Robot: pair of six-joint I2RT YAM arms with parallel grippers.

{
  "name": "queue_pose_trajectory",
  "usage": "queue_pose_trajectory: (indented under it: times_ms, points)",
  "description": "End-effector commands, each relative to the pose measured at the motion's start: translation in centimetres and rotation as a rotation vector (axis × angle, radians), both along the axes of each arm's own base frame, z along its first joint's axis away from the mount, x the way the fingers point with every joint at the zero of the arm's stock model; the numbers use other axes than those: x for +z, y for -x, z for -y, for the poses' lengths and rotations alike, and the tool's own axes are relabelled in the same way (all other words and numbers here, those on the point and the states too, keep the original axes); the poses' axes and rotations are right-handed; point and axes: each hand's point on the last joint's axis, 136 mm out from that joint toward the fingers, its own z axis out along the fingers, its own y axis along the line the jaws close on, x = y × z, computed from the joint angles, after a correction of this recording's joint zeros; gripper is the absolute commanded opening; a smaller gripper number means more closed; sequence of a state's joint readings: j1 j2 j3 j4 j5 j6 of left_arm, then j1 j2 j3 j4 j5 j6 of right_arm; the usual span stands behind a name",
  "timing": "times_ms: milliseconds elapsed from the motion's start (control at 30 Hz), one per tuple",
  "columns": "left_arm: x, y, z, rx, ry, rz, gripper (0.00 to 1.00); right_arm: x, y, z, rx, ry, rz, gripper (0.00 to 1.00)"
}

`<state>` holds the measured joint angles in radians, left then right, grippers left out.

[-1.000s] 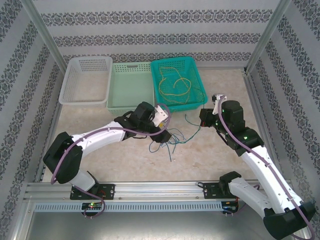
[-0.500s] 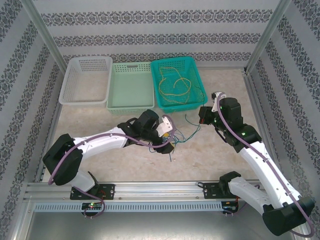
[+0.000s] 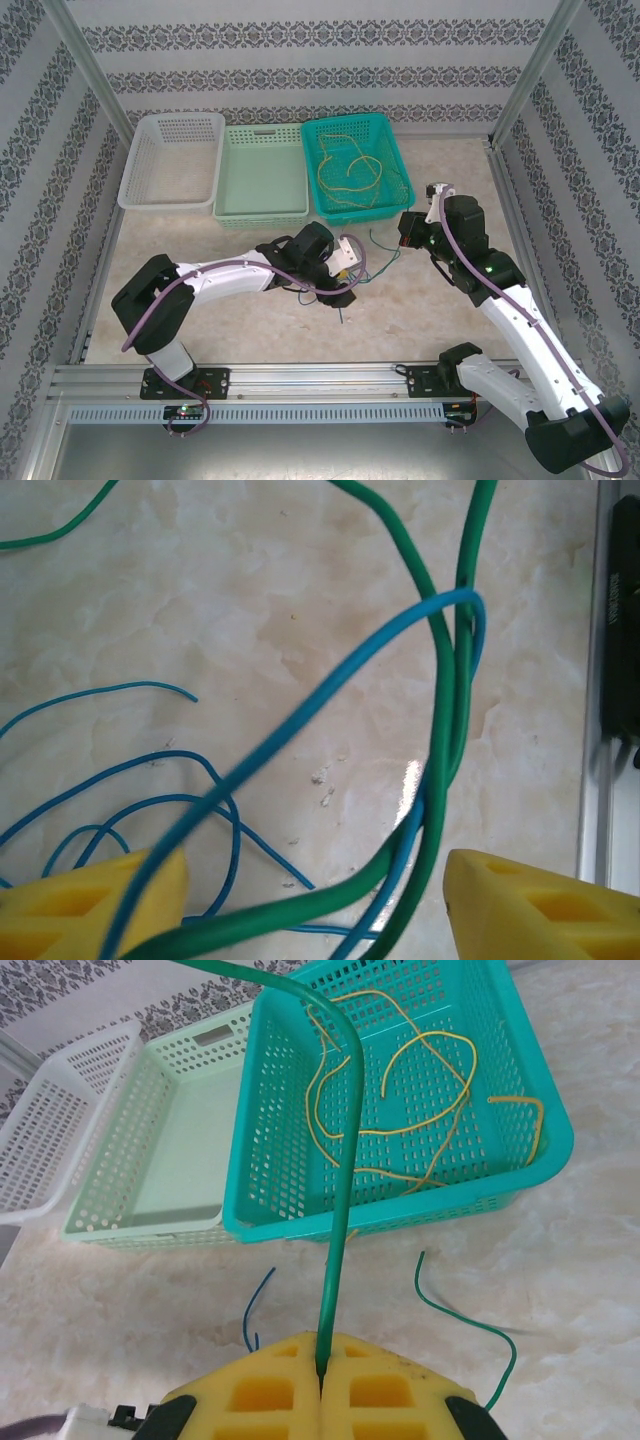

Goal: Untangle the cables

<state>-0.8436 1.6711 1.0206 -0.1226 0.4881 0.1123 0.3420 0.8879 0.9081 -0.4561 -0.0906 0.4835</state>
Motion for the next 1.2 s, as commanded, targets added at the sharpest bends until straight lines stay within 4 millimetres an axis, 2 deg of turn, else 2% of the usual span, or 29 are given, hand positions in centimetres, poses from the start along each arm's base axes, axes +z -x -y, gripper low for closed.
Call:
queue_pose_trajectory:
  times_ms: [0,33,100,133,267,367,567,767,867,933,1033,1167]
  points:
    - [0.6,-0.7,0.1,0.026,-0.012,0.045,0.46,1.8,-0.2,0.5,-0.024,-0.027,0.048,0.00]
    - [0.5,-0.9,-0.2,0.043,-0.024,0.057,0.33,1.7,-0.2,0.7,-0.029,-0.013,0.045,0.00]
    - [0.8,-1.5,-0.8,0.081,-0.031,0.091,0.15,1.2,-0.1,1.5,-0.054,0.027,0.034,0.00]
    - [1.0,-1.8,-1.0,0.103,-0.029,0.105,0.10,0.7,-0.1,1.9,-0.066,0.046,0.026,0.00]
    - [2.8,-3.2,-2.5,0.210,0.031,0.138,0.00,-1.3,0.1,4.4,-0.148,0.127,-0.041,0.00]
    - [3.7,-3.7,-3.7,0.257,0.077,0.135,0.00,-2.3,0.5,6.5,-0.220,0.195,-0.078,0.00]
    - [3.6,-4.3,-6.1,0.348,0.085,0.130,0.00,-3.2,1.5,10.3,-0.337,0.308,-0.130,0.00]
    - [5.7,-6.6,-9.3,0.540,0.215,0.136,0.00,-4.9,2.0,11.8,-0.371,0.366,-0.197,0.00]
    - [6.5,-7.4,-10.9,0.620,0.253,0.151,0.00,-5.1,2.0,12.1,-0.382,0.364,-0.198,0.00]
    - [6.2,-7.5,-11.4,0.629,0.226,0.150,0.00,-4.7,1.9,12.1,-0.388,0.338,-0.181,0.00]
    - [5.6,-6.8,-10.8,0.575,0.213,0.121,0.00,-3.8,1.6,11.2,-0.356,0.270,-0.140,0.00]
    - [4.8,-5.9,-9.5,0.493,0.214,0.072,0.00,-1.7,1.0,8.4,-0.239,0.141,-0.058,0.00]
